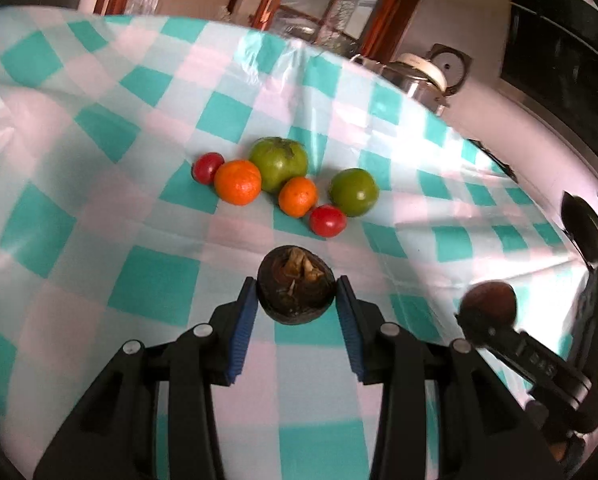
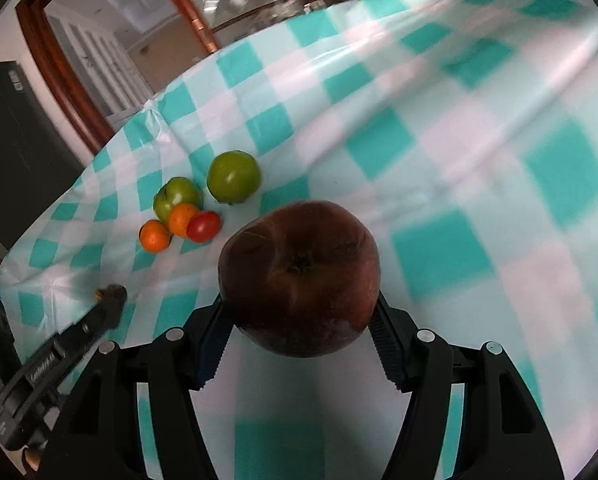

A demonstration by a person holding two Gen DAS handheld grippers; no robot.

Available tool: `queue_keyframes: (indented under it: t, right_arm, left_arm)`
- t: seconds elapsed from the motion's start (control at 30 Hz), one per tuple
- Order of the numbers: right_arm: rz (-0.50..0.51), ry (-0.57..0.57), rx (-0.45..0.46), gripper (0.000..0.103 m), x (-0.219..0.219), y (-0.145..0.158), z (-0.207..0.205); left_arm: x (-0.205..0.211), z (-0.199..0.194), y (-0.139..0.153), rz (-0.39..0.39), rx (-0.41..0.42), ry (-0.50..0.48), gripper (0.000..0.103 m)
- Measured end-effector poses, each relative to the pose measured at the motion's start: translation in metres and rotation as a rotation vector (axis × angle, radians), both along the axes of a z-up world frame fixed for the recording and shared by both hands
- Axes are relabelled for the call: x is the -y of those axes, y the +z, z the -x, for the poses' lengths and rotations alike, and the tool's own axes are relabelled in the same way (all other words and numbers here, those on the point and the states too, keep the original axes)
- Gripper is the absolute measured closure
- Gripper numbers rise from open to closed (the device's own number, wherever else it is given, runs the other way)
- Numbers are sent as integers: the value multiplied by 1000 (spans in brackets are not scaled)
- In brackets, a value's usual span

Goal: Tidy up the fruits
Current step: 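Carry the red apple and dark fruit over the white bin, then open both tools to drop the apple and dark fruit into the bin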

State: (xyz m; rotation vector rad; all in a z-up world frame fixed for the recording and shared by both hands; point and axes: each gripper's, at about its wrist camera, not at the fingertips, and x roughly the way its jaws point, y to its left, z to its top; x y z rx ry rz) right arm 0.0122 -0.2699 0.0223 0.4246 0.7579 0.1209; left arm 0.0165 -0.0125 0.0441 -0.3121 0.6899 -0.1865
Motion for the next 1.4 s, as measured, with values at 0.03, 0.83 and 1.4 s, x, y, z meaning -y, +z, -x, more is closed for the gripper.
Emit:
queue_keyframes:
  t: [0.03, 0.83, 1.4]
  right_arm:
    - [0, -16, 17, 40, 3, 5, 25]
    - [319, -385, -500, 40, 210, -124, 394]
    - [309, -227, -820, 40, 218, -221, 401]
  left_arm:
    - [2, 13, 4, -10, 18, -19, 63]
    - [322, 327, -73, -406, -106, -1398, 63]
    - [410, 331, -218, -770, -456, -1426, 62]
